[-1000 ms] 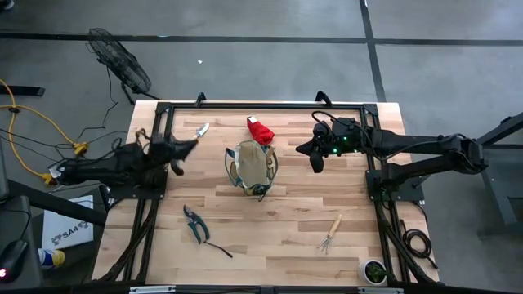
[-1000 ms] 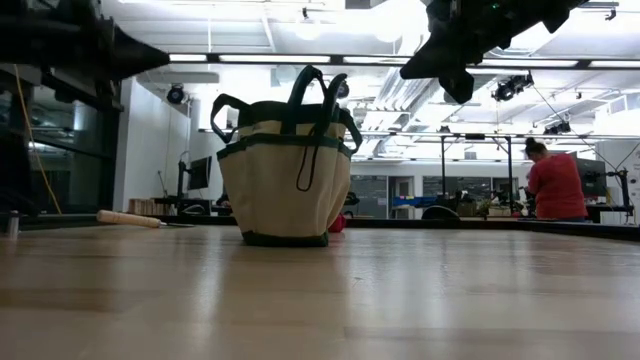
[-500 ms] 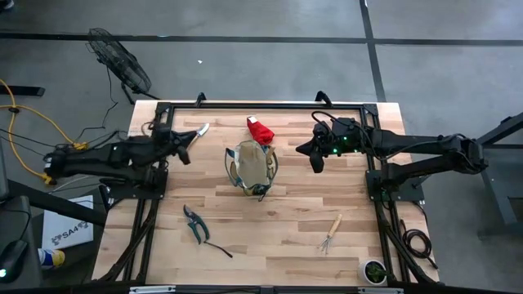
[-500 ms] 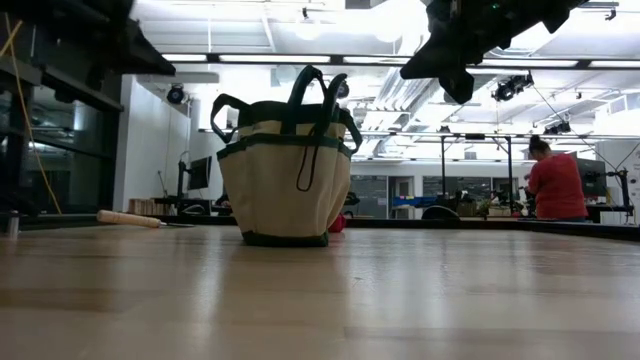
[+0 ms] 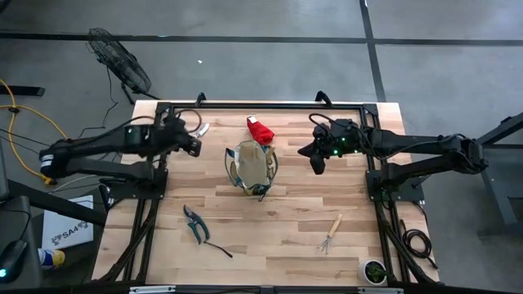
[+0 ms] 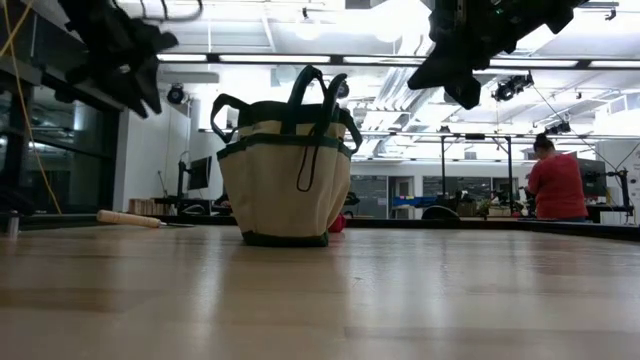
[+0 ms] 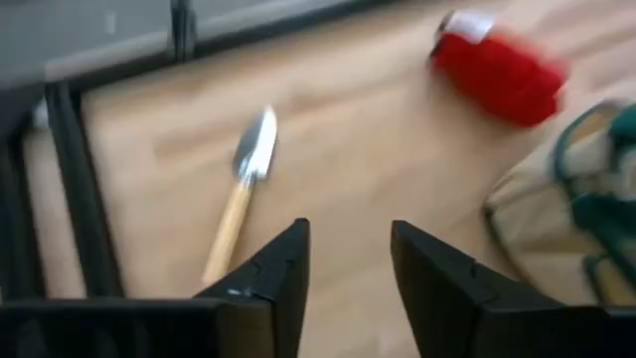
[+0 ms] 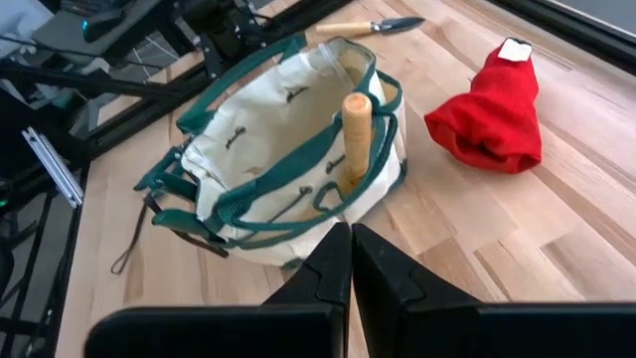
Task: Pick & Place Garden tools in Gardening bag
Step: Put the brown trowel into the brown gardening bag
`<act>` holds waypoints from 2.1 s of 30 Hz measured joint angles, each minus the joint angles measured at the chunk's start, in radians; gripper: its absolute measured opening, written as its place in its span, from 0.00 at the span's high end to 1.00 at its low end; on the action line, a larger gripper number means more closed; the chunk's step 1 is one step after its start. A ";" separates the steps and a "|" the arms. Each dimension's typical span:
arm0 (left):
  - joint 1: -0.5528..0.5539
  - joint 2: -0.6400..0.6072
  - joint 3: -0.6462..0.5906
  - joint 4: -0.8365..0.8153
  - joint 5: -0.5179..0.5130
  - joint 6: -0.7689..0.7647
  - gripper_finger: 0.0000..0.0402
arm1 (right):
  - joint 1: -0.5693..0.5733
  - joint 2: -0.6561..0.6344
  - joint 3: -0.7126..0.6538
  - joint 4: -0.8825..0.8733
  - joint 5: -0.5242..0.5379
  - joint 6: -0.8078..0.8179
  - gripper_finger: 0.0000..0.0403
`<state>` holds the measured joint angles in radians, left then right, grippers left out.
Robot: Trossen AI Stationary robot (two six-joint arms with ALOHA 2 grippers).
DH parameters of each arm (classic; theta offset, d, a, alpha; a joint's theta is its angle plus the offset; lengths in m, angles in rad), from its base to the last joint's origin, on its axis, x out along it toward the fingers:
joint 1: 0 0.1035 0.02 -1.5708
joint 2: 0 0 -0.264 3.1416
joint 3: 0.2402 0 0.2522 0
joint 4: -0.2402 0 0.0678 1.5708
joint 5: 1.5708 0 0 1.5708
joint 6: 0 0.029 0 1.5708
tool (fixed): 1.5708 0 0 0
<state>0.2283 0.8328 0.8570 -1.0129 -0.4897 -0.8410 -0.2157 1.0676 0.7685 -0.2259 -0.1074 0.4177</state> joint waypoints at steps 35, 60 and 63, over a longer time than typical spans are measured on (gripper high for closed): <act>0.584 0.618 0.035 0.037 0.420 0.516 0.58 | 0.000 0.000 0.000 -0.087 -0.056 -0.030 0.99; 0.657 0.720 0.033 -0.006 0.380 0.636 0.58 | 0.000 0.000 0.000 -0.116 -0.052 -0.022 0.99; 0.656 0.720 0.033 -0.013 0.391 0.636 0.58 | 0.000 0.000 0.000 -0.116 -0.052 -0.022 0.99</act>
<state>0.8843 1.5528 0.8898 -1.0260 -0.0992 -0.2054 -0.2157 1.0676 0.7685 -0.3424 -0.1593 0.3958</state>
